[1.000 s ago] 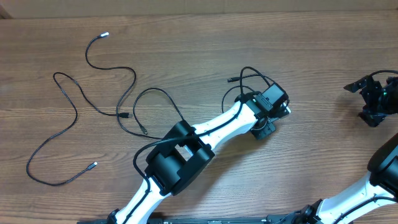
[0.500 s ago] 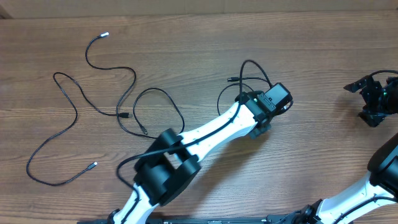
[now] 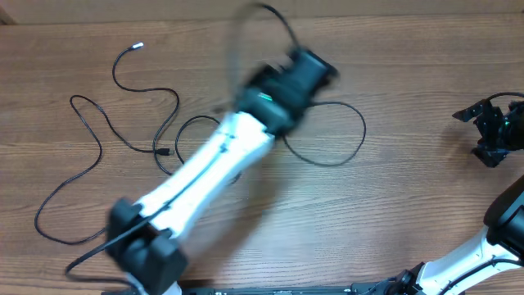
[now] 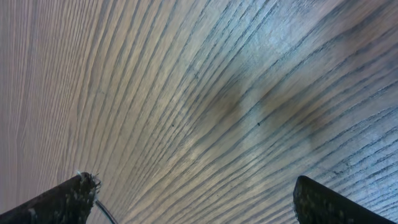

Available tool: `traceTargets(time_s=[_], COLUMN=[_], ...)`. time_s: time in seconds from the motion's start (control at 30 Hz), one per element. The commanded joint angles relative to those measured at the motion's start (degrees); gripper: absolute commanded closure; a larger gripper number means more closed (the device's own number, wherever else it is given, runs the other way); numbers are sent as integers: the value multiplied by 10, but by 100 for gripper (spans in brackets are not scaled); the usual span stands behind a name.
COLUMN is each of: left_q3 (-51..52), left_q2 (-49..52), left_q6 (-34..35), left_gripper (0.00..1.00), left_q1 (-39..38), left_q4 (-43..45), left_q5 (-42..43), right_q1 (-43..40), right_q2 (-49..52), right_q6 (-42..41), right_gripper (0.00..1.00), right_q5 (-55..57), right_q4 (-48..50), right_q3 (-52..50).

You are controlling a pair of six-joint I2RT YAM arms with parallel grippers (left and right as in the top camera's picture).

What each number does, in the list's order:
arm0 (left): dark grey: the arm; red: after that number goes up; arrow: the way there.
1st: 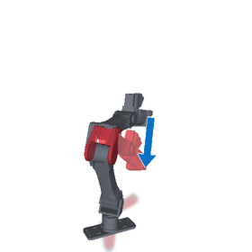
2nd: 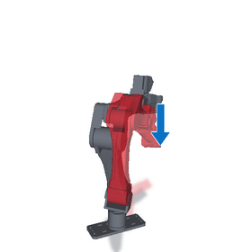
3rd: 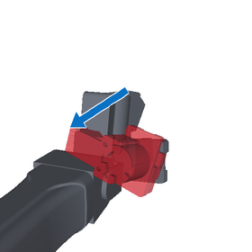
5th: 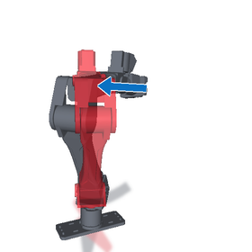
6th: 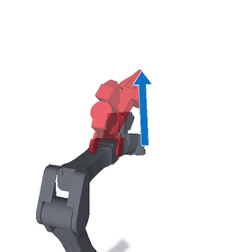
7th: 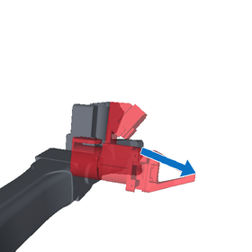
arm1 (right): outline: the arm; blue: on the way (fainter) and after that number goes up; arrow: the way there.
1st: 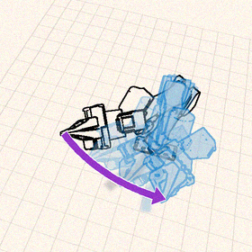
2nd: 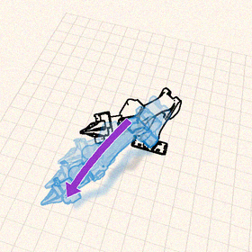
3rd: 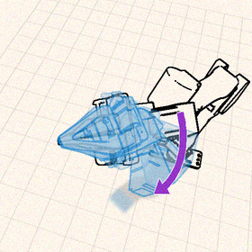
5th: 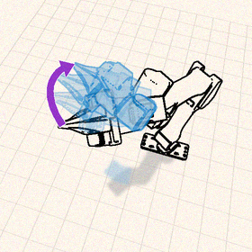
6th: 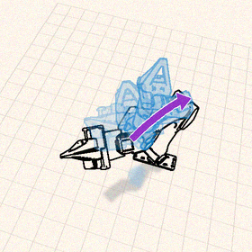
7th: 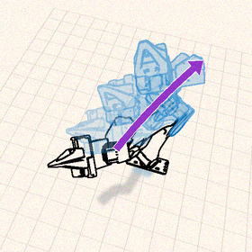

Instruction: Untangle cables

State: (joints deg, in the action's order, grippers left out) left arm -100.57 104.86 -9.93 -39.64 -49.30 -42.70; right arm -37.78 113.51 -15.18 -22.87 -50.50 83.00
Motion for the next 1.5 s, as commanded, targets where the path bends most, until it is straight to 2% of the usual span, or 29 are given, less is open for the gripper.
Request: traceTargets(time_s=[0.0,0.13,0.3,0.47,0.6,0.7,0.83,1.1,1.2,1.33,1.47], left_q3=[-16,-16,-16,-16,-15,-13,-2,8,8,8,8], left_q2=[-77,-132,-181,-196,-181,-160,-122,-23,5,31,38], left_q6=[-57,-71,-72,-41,21,92,147,164,164,184,188], left_gripper=[96,96,96,96,96,95,95,92,87,87,86], left_q1=[75,155,238,264,266,269,278,303,315,338,367], left_q4=[42,117,151,78,-19,-85,-150,-229,-245,-257,-255], left_q5=[-132,-197,-168,-66,45,78,104,118,142,170,243], right_q1=[0,0,0,0,0,0,0,0,0,0,0], right_q2=[-14,-14,-14,-14,-14,-14,-14,-14,-14,-14,-14], right_q6=[2,2,2,2,2,2,2,2,2,2,2], right_gripper=[0,0,0,0,0,0,0,0,0,0,0], right_q5=[3,3,3,3,3,4,3,4,3,3,4], right_q4=[3,3,3,3,3,3,3,3,3,3,3], right_q3=[10,10,10,10,10,10,10,10,10,10,10])
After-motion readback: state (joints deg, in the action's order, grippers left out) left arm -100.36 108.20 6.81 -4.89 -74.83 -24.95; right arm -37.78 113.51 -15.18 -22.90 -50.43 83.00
